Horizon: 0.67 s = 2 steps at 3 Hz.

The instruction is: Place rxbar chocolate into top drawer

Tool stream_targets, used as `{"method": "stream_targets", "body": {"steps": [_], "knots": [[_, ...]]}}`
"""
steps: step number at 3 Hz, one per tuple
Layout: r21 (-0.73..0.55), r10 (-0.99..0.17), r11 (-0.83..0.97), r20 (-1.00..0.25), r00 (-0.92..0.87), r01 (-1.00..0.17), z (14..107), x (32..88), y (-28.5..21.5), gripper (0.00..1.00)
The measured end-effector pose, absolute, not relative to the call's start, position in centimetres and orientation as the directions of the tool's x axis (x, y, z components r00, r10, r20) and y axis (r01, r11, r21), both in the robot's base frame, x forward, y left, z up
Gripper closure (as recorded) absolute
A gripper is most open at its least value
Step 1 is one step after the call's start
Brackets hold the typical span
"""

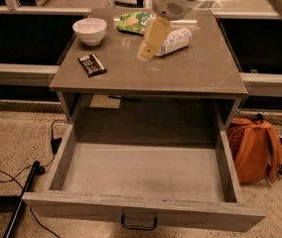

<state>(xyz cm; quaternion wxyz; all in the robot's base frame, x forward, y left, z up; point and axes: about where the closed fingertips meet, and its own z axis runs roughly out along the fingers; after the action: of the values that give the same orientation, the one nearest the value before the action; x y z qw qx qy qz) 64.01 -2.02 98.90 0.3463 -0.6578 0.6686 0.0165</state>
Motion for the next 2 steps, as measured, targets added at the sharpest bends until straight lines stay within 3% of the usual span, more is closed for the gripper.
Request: {"method": "stream_targets", "body": {"steps": [2], "knots": [[-0.339, -0.692, 0.335, -0.722, 0.015, -0.879, 91.5, 72.6, 6.9, 0.0]]}}
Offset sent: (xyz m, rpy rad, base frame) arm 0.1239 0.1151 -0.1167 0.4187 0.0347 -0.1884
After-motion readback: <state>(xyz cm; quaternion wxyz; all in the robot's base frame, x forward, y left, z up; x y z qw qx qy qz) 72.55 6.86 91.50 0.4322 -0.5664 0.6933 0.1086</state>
